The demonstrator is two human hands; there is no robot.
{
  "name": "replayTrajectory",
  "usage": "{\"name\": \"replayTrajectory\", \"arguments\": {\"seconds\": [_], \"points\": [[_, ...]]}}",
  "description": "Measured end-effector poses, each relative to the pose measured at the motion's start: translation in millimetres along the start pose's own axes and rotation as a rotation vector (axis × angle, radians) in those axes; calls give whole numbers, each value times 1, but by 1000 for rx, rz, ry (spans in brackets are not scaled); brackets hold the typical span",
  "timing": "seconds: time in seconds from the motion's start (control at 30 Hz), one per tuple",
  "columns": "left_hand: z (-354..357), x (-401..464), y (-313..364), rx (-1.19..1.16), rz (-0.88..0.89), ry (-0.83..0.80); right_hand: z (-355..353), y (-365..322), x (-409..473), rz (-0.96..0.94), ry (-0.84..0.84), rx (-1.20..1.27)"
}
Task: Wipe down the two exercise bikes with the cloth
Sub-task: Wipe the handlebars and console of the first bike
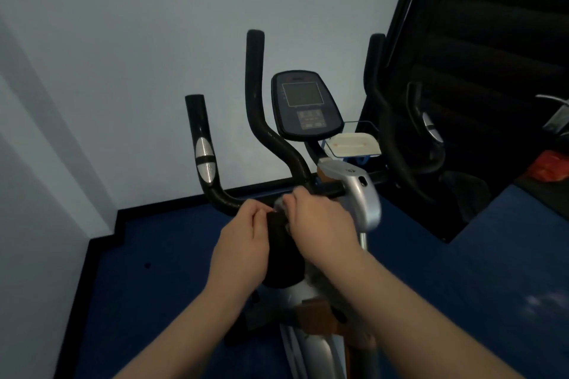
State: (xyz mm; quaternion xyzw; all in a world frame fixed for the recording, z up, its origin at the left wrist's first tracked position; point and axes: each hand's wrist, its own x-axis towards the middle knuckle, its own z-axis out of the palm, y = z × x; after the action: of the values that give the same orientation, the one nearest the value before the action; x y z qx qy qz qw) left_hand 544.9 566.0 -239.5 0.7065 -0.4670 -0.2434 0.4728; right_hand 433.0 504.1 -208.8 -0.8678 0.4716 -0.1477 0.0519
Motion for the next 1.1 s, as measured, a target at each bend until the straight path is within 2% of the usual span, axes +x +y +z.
{"name": "replayTrajectory", "arguments": {"seconds": [0.13, 0.2, 0.3, 0.43, 0.47, 0.53, 0.6, 0.7, 0.77, 0.83, 0.93, 1.03, 1.1], "points": [[-1, 0, 0, -2, -5, 10, 11, -6, -22, 141, 163, 269], [-1, 0, -1, 5, -1, 8, 14, 1, -50, 151, 139, 346], [-1, -1, -1, 18, 15, -2, 1, 19, -51, 63, 82, 314], [-1, -1, 1, -9, -7, 27, -33, 35, 19, 44, 323, 486], [-1, -2, 1, -8, -14, 35, -37, 36, 41, -5, 329, 483], [-1, -2, 2, 3, -23, 46, -31, 34, 75, -105, 232, 419], [-2, -2, 1, 9, -24, 34, -15, 33, 84, -118, 187, 467], [-3, -1, 1, 15, -17, 4, 14, 45, 48, -128, 266, 585], [-3, 1, 0, 1, -4, -4, 29, 53, 15, -147, 246, 620], [-5, 2, -1, 11, 23, -42, 30, 56, 0, -135, 247, 614], [-15, 7, 3, 72, 128, -112, 12, 52, 28, -104, 317, 597], [-25, 22, 11, 55, 232, -32, 5, 40, 51, 8, 370, 663], [-38, 38, 16, -20, 239, 47, 22, 36, 32, 49, 386, 686]]}}
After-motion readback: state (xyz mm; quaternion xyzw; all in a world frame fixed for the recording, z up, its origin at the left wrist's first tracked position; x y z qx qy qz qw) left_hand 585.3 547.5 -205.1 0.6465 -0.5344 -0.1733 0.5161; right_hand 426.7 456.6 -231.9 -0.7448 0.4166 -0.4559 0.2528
